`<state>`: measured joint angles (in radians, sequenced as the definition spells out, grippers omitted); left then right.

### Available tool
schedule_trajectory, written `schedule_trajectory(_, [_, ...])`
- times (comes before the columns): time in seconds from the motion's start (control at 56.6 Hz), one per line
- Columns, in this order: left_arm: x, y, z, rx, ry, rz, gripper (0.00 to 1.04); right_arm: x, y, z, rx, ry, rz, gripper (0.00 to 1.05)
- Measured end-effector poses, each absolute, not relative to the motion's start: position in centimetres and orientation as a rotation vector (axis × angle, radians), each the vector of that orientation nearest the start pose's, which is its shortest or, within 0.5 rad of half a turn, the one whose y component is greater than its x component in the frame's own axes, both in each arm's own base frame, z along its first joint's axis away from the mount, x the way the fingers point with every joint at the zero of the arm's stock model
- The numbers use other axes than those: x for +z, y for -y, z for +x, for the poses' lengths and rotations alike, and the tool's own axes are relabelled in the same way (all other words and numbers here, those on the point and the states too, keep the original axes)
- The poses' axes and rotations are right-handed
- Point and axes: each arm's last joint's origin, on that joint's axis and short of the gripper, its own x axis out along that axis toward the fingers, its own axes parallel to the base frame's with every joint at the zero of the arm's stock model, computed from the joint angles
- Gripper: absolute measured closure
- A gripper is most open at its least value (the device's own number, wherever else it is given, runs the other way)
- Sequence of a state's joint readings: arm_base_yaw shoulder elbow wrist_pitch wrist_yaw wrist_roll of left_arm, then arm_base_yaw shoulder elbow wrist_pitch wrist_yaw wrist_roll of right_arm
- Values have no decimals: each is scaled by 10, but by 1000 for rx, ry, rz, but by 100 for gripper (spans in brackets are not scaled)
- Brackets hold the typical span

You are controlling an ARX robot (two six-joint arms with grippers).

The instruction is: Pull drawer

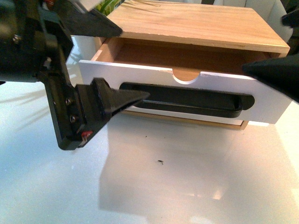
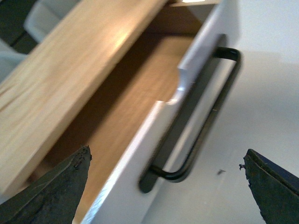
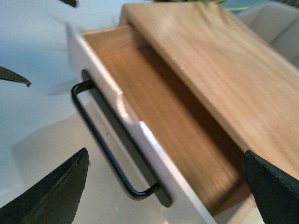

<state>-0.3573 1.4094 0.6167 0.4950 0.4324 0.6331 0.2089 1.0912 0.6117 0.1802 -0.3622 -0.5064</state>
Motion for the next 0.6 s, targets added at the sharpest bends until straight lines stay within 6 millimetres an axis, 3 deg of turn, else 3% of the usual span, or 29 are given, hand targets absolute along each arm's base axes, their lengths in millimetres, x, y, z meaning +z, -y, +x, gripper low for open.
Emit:
schedule_trajectory(0.265, [217,78,206,-572,-13,295,7,251,-30,183,264,-54,-271,9])
schedule_trajectory(0.389, [210,40,180,-347,-52,130,7,228,-5,153,-5,-65,-125,9])
schedule_trajectory(0.6, [188,7,162,-121,-144,25,7,211,8,121,-157,-53,-5,9])
